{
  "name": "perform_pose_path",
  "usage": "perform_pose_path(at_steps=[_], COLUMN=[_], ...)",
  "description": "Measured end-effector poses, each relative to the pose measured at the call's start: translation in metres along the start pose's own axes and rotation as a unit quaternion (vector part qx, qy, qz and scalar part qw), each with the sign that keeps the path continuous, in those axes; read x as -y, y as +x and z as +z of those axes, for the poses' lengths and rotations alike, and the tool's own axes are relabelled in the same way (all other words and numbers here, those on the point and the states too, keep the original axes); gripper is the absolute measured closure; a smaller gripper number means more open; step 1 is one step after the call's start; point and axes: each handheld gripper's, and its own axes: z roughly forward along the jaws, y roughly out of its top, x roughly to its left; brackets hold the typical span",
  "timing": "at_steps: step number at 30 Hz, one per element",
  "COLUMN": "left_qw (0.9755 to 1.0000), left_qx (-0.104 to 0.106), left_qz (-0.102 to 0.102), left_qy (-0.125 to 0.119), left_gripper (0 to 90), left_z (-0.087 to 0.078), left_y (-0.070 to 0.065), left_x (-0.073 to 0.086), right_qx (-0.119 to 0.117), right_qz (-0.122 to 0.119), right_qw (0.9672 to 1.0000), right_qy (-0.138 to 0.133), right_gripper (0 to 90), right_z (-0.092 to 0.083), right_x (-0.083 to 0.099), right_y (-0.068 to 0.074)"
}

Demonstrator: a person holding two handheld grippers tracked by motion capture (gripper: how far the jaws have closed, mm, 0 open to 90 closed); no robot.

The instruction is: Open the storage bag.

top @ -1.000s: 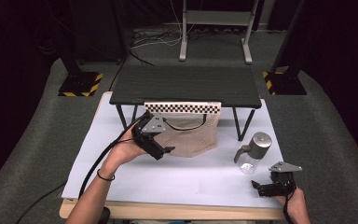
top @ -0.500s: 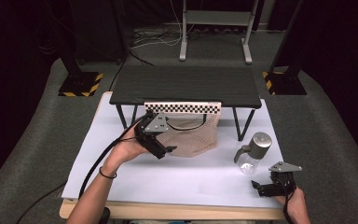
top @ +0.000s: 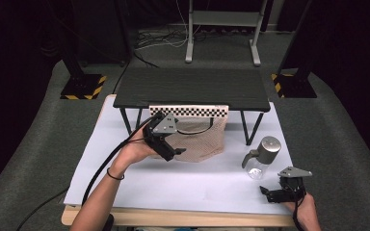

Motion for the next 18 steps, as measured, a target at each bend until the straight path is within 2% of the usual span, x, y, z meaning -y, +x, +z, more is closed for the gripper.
perform_pose_path(at_steps=[4, 18], left_qw=[0.9999, 0.9999], left_qx=[0.007, -0.001], left_qz=[0.003, 0.008], left_qy=[0.009, 0.009], left_gripper=[0.2, 0.2], left_z=[0.004, 0.013], left_y=[0.001, 0.006], left_x=[0.0, -0.004], right_qx=[0.0, 0.0], right_qz=[0.0, 0.0], right_qw=[1.0, 1.0], right_qy=[0.0, 0.0], right_gripper=[0.0, 0.0], right_z=[0.0, 0.0], right_x=[0.0, 0.0], right_y=[0.0, 0.0])
